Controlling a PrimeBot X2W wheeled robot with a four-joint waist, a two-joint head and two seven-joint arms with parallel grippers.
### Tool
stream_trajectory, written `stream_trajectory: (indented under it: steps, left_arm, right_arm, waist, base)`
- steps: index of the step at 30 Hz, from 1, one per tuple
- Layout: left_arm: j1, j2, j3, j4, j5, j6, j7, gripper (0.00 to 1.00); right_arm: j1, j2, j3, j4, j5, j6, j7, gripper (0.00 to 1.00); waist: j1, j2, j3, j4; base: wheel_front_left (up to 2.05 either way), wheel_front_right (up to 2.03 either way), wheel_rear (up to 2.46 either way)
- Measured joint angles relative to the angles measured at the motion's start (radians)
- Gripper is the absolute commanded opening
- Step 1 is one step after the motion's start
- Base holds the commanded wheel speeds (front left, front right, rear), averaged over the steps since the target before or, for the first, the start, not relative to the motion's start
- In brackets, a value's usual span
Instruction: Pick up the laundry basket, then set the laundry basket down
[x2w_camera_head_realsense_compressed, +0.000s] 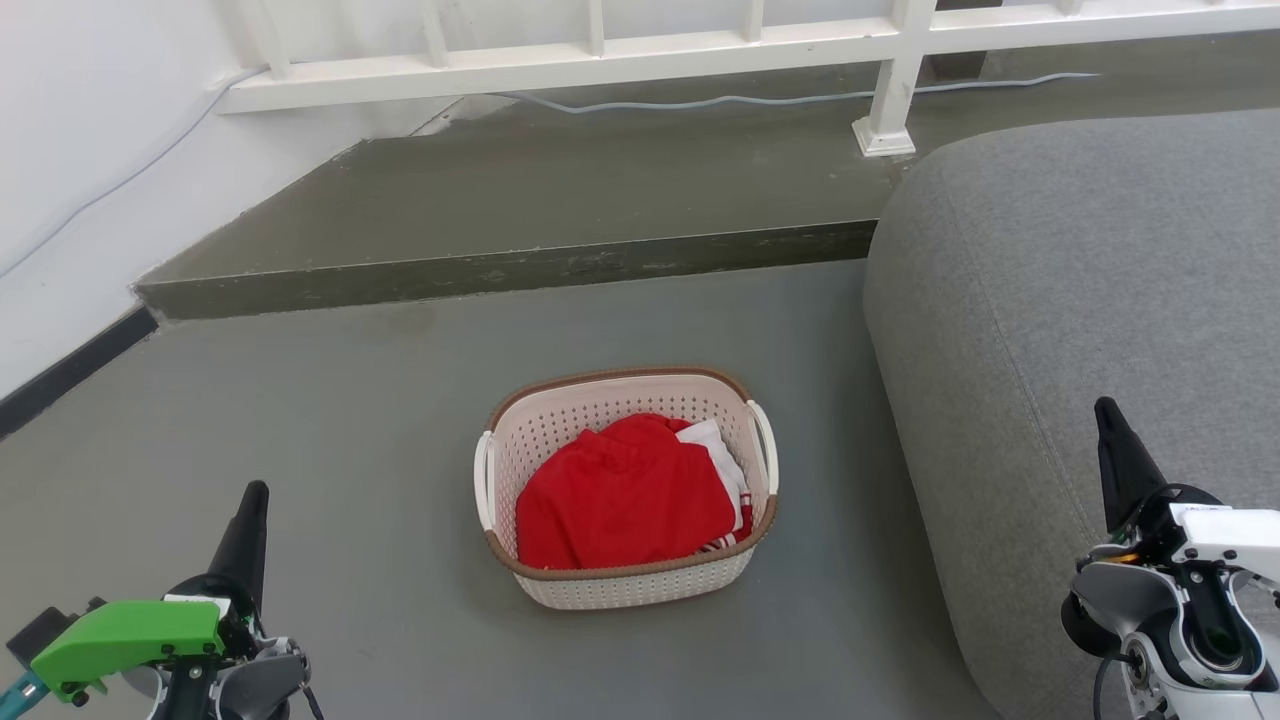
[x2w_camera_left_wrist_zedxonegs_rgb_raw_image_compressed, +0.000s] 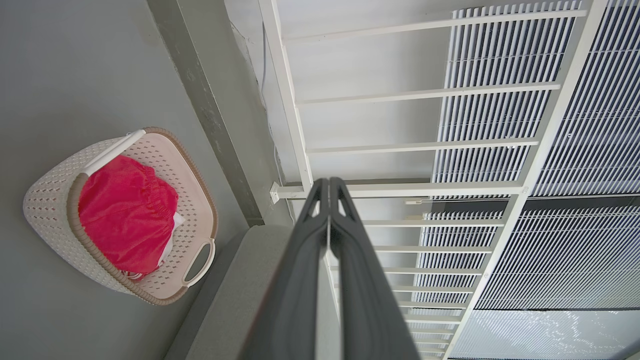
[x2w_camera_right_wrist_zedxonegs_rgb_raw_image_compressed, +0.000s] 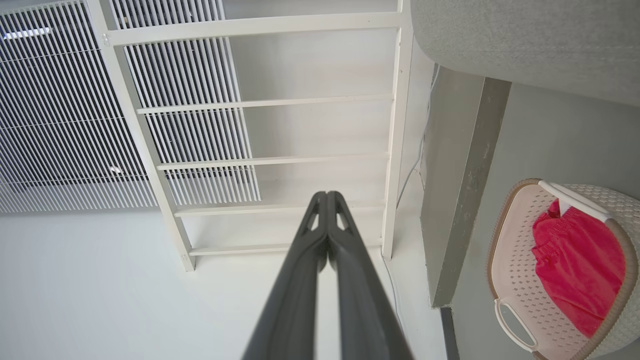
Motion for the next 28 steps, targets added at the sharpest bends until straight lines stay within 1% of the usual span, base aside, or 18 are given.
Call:
stream_trajectory:
  steps: [28]
  left_arm:
    - [0.000,0.000,0.000,0.000,0.000,0.000,0.000,0.00]
  right_arm:
    - [0.000,0.001,-0.003,0.003,0.000,0.000,0.003,0.00]
  waist:
    - [0.0000,0.0000,0.000,0.000]
  base:
    - [0.00,0.00,0.00]
